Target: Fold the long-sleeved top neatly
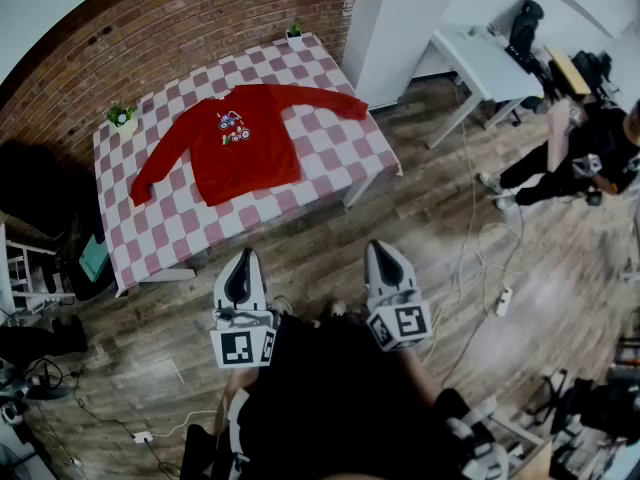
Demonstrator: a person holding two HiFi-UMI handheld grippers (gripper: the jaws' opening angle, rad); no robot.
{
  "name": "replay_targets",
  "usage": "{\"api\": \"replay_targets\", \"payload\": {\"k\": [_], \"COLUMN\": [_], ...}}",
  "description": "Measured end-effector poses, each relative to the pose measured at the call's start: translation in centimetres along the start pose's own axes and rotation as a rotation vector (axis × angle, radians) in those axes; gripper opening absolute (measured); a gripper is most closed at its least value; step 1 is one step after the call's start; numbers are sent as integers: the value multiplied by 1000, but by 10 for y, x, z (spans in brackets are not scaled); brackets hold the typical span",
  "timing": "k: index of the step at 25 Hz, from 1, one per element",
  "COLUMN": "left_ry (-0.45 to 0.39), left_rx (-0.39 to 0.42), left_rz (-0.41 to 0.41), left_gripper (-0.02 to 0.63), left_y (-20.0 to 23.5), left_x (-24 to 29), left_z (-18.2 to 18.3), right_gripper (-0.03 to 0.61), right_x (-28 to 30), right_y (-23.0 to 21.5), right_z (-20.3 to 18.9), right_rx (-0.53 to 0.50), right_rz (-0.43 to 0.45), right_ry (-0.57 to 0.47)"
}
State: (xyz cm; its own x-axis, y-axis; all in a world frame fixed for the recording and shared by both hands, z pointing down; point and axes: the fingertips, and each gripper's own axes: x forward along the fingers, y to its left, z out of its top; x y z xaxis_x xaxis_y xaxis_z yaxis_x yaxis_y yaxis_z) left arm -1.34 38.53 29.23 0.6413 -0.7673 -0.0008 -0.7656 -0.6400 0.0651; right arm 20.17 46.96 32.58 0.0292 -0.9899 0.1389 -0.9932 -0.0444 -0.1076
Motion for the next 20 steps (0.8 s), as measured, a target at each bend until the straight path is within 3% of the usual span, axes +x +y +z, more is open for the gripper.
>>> {"api": "replay_targets", "payload": {"k": [11,17,19,20], "left_ry": [-2,-1,7,10], "left_rx": [-50,-24,-25,-28], "left_rz": [-3,-19,-19,-20], "left_gripper": [11,11,11,11], "left_y": [2,7,10,11], "left_x": [-1,-3,-4,-5], "left_z": [1,0,-4,-5], "right_gripper": [8,17,136,157], "right_x": [0,0,5,6], "right_y": [10,12,13,14], "right_z": [5,19,11,7], "right_rx": [-7,16,47,50], "right_rz": [15,-8,-8,-10], "right_ry": [-17,-81,-59,-46]}}
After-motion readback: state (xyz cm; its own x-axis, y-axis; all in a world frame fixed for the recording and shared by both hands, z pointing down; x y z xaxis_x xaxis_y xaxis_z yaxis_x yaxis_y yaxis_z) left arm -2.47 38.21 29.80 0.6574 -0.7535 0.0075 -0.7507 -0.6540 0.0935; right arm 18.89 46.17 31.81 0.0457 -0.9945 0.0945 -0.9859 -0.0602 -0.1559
